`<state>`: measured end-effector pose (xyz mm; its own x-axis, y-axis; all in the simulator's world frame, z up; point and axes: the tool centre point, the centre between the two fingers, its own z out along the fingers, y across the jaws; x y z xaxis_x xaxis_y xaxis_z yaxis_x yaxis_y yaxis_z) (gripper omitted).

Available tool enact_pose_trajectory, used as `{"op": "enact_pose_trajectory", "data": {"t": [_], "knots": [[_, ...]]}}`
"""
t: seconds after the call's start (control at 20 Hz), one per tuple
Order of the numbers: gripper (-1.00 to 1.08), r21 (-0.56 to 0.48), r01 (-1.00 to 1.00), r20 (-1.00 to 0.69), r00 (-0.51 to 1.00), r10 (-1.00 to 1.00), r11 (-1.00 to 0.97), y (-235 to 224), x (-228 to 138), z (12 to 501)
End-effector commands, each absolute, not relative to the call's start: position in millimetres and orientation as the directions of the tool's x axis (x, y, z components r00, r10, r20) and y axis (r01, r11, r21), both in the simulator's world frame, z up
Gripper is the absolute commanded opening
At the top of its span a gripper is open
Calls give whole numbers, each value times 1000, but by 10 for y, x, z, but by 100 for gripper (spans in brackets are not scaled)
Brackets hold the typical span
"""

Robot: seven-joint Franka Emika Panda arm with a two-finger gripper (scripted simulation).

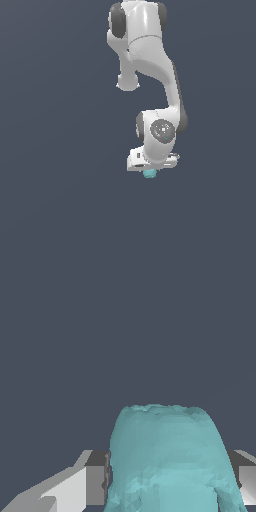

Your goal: Pick up the object and move it to a goal position.

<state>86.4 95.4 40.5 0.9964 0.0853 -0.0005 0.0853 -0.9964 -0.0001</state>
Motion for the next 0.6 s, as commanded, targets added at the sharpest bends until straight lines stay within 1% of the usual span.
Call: {"op": "enact_pose_trajectory", "data": {"t": [0.0,0.3,0.55], "knots": [[-100,0,85,0,996,85,-996,929,852,428],[-100,0,85,0,996,85,-996,791,767,546],[-100,0,85,0,996,85,-996,577,634,731]]}}
